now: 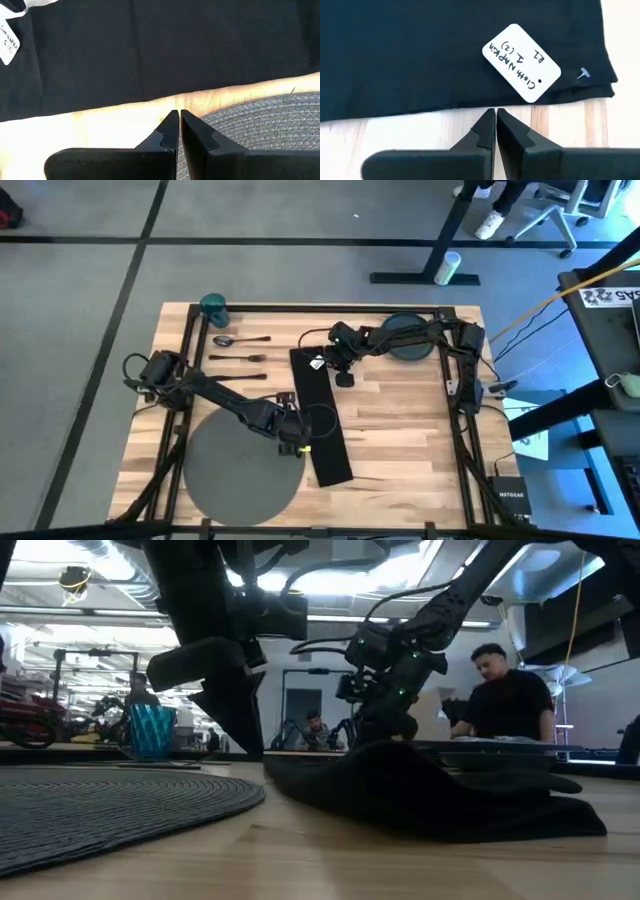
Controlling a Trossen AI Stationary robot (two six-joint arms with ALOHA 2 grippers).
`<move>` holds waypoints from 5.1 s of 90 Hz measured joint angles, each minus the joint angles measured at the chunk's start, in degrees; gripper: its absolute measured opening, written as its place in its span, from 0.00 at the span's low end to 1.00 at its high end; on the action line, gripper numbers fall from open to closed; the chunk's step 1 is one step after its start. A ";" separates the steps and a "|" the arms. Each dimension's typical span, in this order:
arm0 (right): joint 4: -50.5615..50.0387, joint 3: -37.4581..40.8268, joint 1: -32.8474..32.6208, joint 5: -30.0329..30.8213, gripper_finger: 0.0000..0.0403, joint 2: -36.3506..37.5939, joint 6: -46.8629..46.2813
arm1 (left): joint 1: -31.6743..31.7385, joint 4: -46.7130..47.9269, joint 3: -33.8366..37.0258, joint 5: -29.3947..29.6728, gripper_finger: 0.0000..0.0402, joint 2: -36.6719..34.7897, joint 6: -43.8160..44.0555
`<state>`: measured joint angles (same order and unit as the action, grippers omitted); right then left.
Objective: Set table place
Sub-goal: Fold the black table napkin
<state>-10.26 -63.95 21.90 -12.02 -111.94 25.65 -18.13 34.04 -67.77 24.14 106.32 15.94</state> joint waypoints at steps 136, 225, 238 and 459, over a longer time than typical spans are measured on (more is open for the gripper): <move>2.27 -0.17 3.02 9.35 0.00 -1.04 2.20 | -0.20 0.09 0.00 -1.05 0.00 0.00 1.62; -5.92 19.44 -11.94 12.73 0.00 35.47 -3.27 | -11.01 -0.11 -1.02 10.64 0.00 0.00 -10.42; -5.86 22.17 -19.27 17.96 0.00 39.07 -7.99 | -15.34 -0.16 -5.00 10.66 0.00 0.00 -13.53; -6.72 22.39 -35.02 29.54 0.00 39.32 -16.33 | -16.98 -15.52 -11.41 8.72 0.31 12.92 -25.86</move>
<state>-16.97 -41.56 -13.13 17.51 -72.62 9.32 -35.11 18.52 -79.18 32.86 119.24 -9.92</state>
